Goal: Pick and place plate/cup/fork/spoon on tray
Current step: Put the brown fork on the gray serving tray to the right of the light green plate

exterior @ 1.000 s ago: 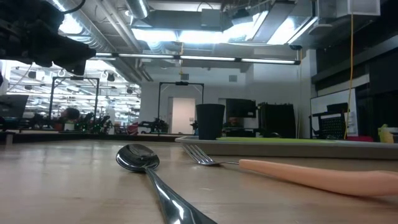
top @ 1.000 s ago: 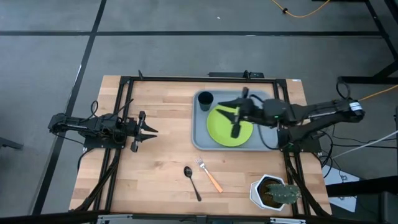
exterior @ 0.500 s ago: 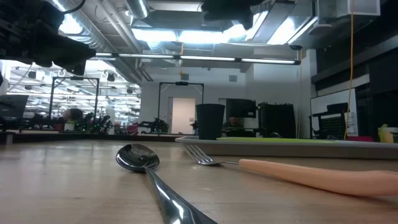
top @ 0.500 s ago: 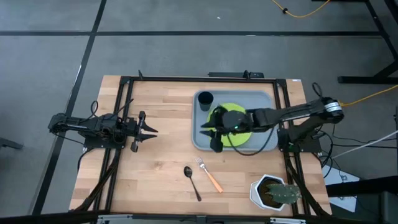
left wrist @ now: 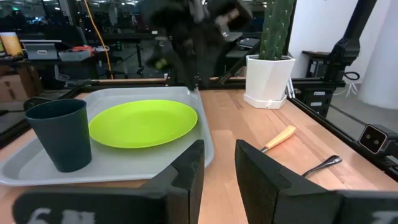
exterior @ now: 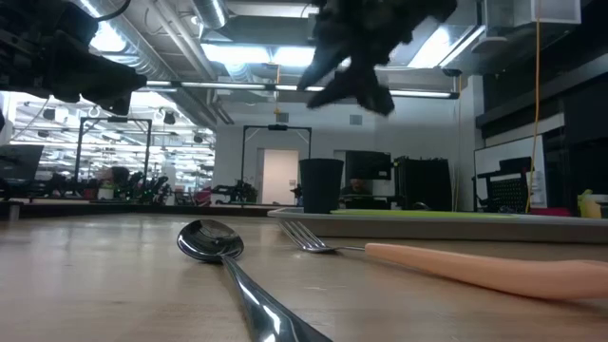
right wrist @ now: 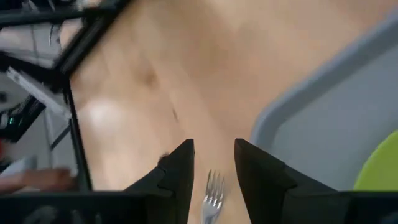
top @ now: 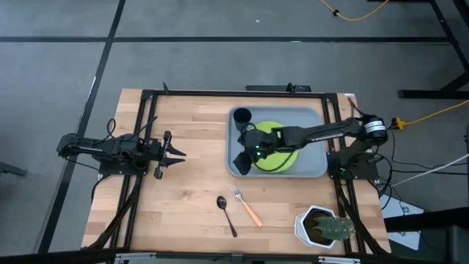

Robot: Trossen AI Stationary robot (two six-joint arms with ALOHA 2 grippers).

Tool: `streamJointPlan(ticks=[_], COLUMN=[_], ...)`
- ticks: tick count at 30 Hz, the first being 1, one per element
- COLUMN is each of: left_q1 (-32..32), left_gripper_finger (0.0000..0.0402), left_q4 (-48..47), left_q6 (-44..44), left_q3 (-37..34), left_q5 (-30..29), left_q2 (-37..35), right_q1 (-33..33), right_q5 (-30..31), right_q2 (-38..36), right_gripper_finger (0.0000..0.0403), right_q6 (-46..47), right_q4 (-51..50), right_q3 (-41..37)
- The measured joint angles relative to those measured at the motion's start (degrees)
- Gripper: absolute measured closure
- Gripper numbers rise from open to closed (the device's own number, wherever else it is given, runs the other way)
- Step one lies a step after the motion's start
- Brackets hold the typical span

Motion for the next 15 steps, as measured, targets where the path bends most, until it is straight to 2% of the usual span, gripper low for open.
streamJointPlan(ticks=[6, 15], left_q1=[0.0, 0.0], left_gripper_finger=[0.0319, 0.0319], left_q4=[0.0, 0.0], left_q6=[0.0, 0.0], left_q3=[0.0, 0.0], left_q5=[0.0, 0.0], left_q2=[0.0, 0.0], right_q1=[-0.3, 2.1], right_q5=[-9.2, -9.6], right_q2=[6.2, 14.4], right_gripper_finger=[0.0283, 0.0283], right_q6=[6.5, 7.2], right_q4=[2.9, 1.8], right_q3=[1.2, 8.6])
